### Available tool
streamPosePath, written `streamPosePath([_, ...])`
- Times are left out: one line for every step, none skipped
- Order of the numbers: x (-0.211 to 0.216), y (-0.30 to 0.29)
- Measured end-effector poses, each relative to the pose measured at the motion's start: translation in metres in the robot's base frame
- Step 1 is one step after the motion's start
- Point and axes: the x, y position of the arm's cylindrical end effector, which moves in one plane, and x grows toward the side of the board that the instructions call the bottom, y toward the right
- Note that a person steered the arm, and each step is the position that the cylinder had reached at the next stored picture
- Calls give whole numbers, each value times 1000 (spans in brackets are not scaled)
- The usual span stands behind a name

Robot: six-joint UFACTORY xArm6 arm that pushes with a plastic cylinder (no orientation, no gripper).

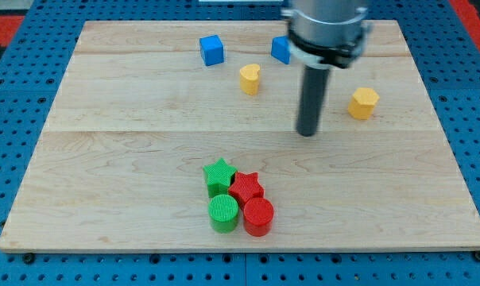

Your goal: Place the yellow hexagon diagonally to the blue triangle

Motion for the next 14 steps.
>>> streamPosePath([5,52])
streamPosePath([-1,95])
streamPosePath([-18,110])
streamPosePath([-25,114])
streamPosePath([-27,108])
streamPosePath([-36,108])
streamPosePath([-37,98])
streamPosePath([-38,79])
streamPosePath([-46,64])
streamPosePath([-68,66])
streamPosePath([-69,42])
streamPosePath([-80,39])
streamPosePath([-91,39])
streamPosePath([-97,39])
